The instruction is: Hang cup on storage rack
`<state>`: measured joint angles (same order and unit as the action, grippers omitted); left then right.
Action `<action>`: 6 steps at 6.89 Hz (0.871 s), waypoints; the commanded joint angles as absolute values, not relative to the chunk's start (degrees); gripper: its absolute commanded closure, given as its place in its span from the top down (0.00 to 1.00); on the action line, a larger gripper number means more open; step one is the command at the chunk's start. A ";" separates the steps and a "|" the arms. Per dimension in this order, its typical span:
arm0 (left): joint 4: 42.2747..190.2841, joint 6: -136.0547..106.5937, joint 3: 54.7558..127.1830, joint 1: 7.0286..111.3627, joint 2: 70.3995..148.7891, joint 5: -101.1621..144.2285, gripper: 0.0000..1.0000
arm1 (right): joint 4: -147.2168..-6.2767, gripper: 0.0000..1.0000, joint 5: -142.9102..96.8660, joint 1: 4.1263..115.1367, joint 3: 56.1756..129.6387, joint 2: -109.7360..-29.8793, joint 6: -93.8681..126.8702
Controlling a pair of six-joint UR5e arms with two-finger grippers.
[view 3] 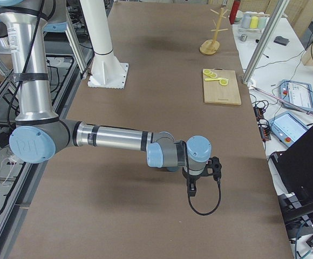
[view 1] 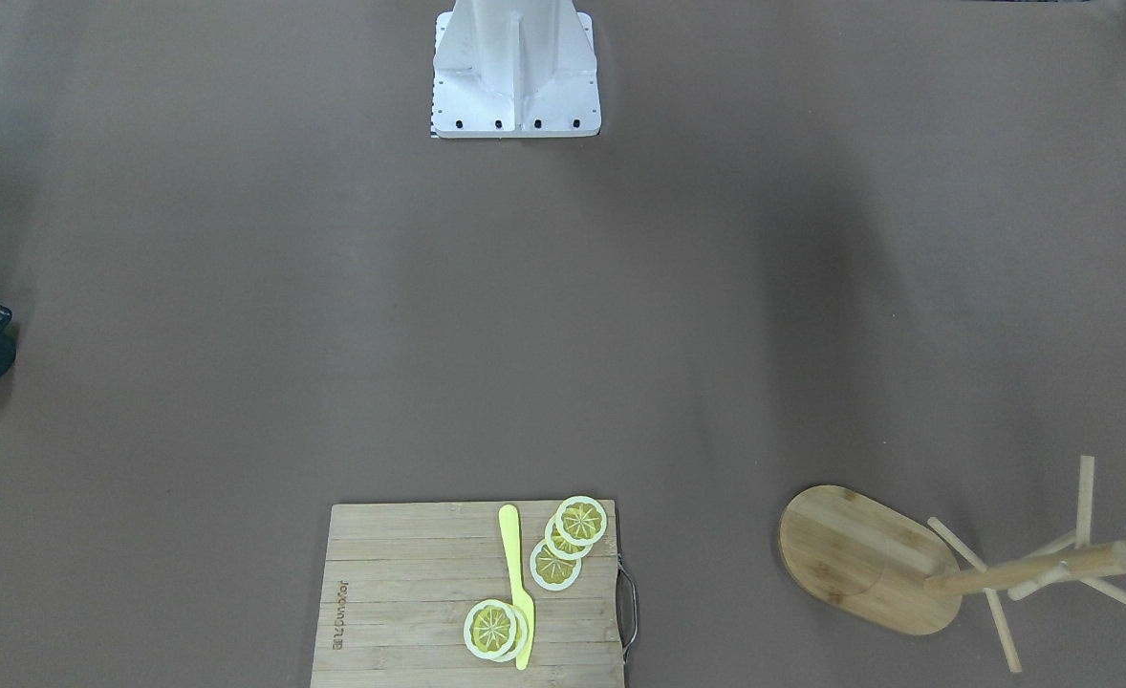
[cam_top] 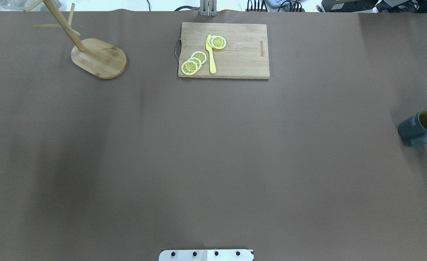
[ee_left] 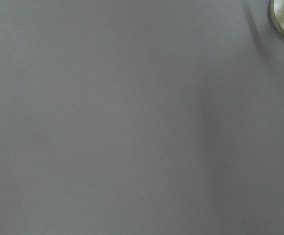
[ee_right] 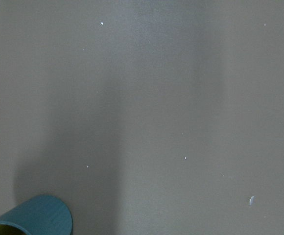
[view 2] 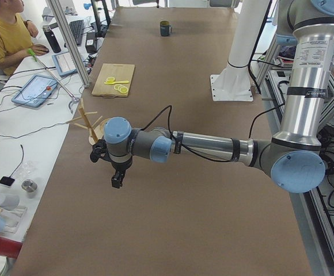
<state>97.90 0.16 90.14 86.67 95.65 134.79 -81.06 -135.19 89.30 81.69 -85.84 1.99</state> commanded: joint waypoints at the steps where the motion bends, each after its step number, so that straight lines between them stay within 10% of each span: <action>1: 97.91 0.26 90.17 86.57 95.71 134.74 0.99 | -80.51 1.00 -135.62 89.30 81.74 -86.48 2.02; 6: 98.00 -0.09 90.17 86.40 95.71 134.82 0.98 | -80.42 1.00 -139.57 89.30 83.05 -87.10 2.46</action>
<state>97.99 -0.02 90.12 86.44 95.70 134.75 -80.49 -139.45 89.30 82.60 -87.08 2.41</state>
